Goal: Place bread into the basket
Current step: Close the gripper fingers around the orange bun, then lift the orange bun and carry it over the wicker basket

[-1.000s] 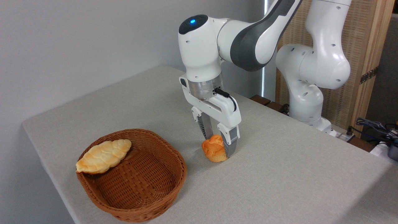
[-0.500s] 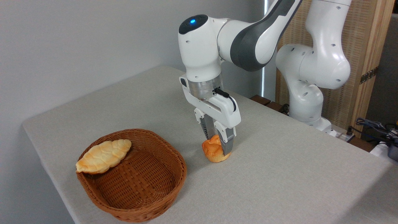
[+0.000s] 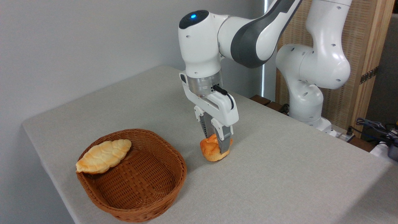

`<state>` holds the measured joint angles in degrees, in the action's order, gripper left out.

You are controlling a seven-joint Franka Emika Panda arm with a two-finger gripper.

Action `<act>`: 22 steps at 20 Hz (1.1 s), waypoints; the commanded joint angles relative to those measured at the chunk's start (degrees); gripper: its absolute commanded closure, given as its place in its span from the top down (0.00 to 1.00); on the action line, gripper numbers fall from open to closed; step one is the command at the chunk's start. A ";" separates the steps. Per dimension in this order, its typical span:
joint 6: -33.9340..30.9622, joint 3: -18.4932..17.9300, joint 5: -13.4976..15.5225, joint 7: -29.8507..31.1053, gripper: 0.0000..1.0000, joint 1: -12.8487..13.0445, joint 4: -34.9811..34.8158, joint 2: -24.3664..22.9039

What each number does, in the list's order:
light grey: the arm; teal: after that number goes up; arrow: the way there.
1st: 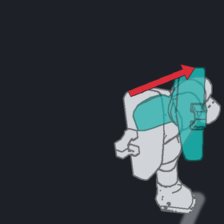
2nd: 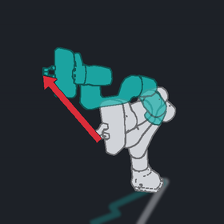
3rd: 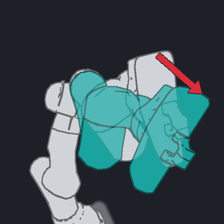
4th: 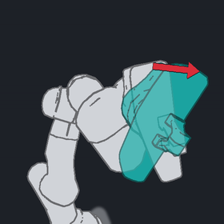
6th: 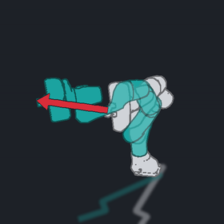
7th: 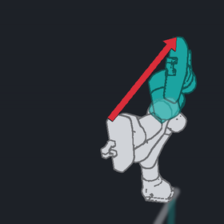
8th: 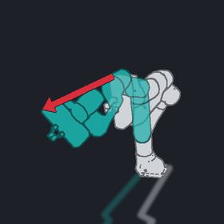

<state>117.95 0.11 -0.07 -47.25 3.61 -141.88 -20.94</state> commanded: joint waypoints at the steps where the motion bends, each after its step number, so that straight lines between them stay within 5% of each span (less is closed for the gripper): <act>1: -2.27 -0.99 2.43 -1.53 0.43 0.52 4.93 -0.50; 4: -5.16 -2.31 4.90 -1.35 0.44 0.44 11.95 0.37; 14: -16.52 -2.40 7.28 -0.39 0.49 0.61 39.12 16.54; 16: -16.52 -2.31 7.28 0.66 0.50 0.61 41.06 18.13; 18: -16.26 -2.14 7.28 0.06 0.66 0.61 41.42 20.05; 22: -15.64 0.59 6.22 0.76 0.69 0.70 41.42 21.56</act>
<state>103.59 -0.37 6.44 -47.13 4.12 -102.30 -0.70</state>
